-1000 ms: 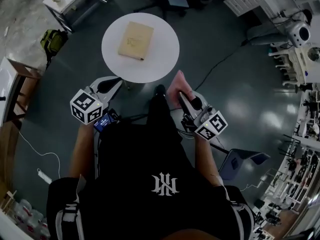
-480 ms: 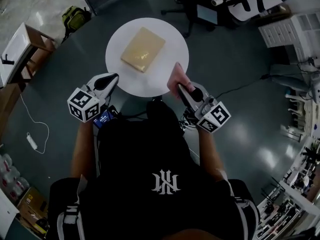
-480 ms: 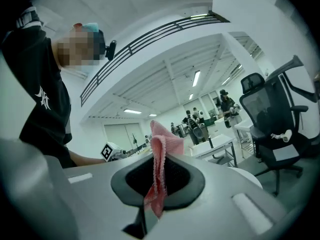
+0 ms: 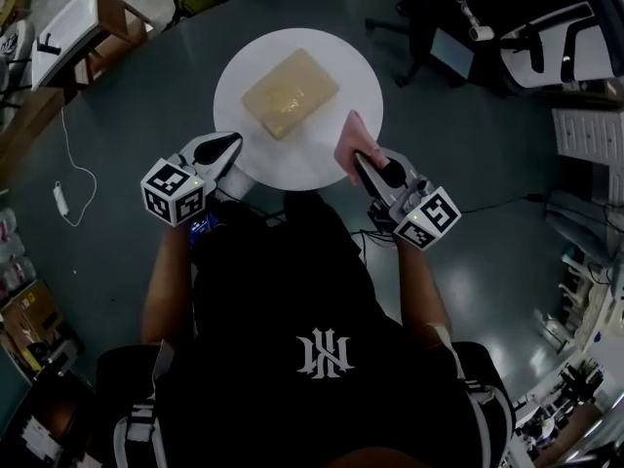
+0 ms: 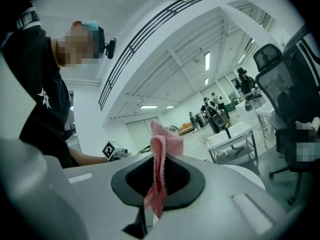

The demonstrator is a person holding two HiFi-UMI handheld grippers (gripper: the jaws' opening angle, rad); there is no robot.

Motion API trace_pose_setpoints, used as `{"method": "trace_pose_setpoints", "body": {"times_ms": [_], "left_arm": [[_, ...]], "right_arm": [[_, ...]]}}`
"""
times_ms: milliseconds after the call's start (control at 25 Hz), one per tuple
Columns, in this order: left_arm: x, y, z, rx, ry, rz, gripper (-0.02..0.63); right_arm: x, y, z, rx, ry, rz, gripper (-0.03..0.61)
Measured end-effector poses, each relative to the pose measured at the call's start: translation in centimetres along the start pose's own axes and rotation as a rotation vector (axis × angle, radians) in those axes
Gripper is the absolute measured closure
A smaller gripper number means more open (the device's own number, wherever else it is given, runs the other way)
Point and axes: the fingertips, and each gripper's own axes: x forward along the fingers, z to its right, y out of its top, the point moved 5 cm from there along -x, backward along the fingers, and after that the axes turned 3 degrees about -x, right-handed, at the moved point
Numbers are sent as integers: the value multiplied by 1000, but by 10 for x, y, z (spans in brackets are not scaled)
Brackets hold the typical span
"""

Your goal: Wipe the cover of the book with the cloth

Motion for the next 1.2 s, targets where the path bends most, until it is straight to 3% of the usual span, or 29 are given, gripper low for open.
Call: {"method": "trace_pose_setpoints", "body": {"times_ms": [280,520,1000,1200], "left_arm": [[6,-22,-3,-43,109,-43,581],[15,-57,-25,-203,139,-20,551],[72,-105,-92,-370,111,-36,499],[88,-129,-117,-475,106,-39,495]], "right_arm": [[24,-10,30,-34,105,-68,563],[60,-20,28,-98,155,-134,563],[173,-56,41,-186,156,-261,563],[220,-80,54,-255,154,-346,563]]}}
